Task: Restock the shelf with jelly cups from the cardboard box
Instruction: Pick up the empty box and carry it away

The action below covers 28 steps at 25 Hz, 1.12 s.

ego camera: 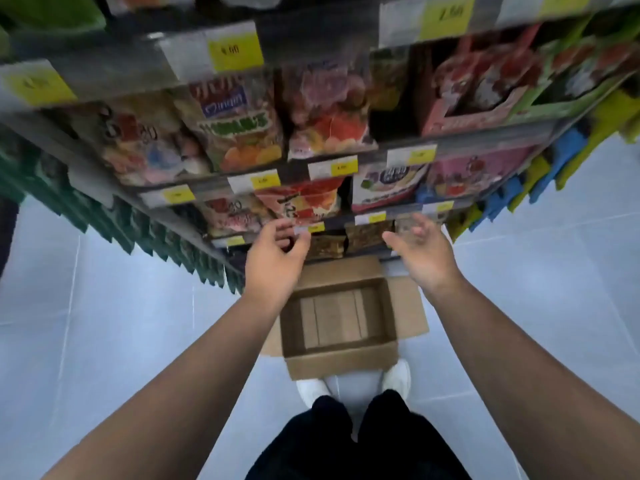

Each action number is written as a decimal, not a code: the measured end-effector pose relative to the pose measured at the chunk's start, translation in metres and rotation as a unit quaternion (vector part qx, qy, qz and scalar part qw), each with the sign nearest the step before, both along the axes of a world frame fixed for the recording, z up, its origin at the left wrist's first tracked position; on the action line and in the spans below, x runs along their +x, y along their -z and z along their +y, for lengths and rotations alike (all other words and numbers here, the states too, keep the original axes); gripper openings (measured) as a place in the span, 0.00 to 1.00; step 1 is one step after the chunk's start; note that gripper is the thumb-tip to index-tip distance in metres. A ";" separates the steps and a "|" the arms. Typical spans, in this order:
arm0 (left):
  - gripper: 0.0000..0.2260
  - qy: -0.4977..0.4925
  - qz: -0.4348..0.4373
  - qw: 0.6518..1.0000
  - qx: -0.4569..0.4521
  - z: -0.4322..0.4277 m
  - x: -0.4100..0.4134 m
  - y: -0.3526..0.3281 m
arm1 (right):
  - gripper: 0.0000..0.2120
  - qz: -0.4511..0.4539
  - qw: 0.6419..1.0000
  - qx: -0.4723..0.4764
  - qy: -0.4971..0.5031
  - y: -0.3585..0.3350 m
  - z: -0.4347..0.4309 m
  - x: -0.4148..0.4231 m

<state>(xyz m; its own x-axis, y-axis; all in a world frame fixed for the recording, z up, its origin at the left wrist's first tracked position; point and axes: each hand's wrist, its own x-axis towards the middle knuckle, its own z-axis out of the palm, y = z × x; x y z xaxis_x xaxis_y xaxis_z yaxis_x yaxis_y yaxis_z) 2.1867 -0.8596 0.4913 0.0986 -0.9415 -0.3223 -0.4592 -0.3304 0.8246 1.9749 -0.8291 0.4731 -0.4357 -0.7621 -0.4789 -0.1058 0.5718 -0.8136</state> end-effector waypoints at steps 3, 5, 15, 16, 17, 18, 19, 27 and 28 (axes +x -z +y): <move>0.17 -0.033 -0.005 0.998 0.058 0.013 0.006 0.070 | 0.32 0.010 0.997 0.065 -0.032 0.075 0.010 0.008; 0.17 -0.050 -0.006 0.995 0.090 0.024 0.007 0.122 | 0.32 0.014 0.992 0.106 -0.059 0.130 0.018 0.016; 0.19 -0.054 -0.143 0.963 0.224 0.066 0.034 0.394 | 0.33 0.113 0.941 0.213 -0.237 0.403 0.050 0.032; 0.19 -0.084 -0.134 0.958 0.239 0.074 0.031 0.416 | 0.33 0.136 0.930 0.212 -0.268 0.422 0.047 0.032; 0.18 -0.132 -0.111 0.952 0.255 0.084 0.027 0.435 | 0.34 0.156 0.919 0.204 -0.298 0.438 0.042 0.035; 0.17 -0.195 -0.076 0.940 0.269 0.096 0.022 0.457 | 0.34 0.174 0.908 0.193 -0.329 0.457 0.037 0.041; 0.14 -0.258 -0.042 0.922 0.287 0.109 0.016 0.475 | 0.34 0.192 0.895 0.177 -0.361 0.473 0.033 0.048; 0.24 -0.461 0.194 0.662 0.558 0.174 -0.031 0.573 | 0.32 0.396 0.781 -0.021 -0.483 0.564 -0.007 0.085; 0.23 -0.458 0.225 0.644 0.570 0.175 -0.037 0.577 | 0.32 0.421 0.764 -0.033 -0.487 0.574 -0.014 0.083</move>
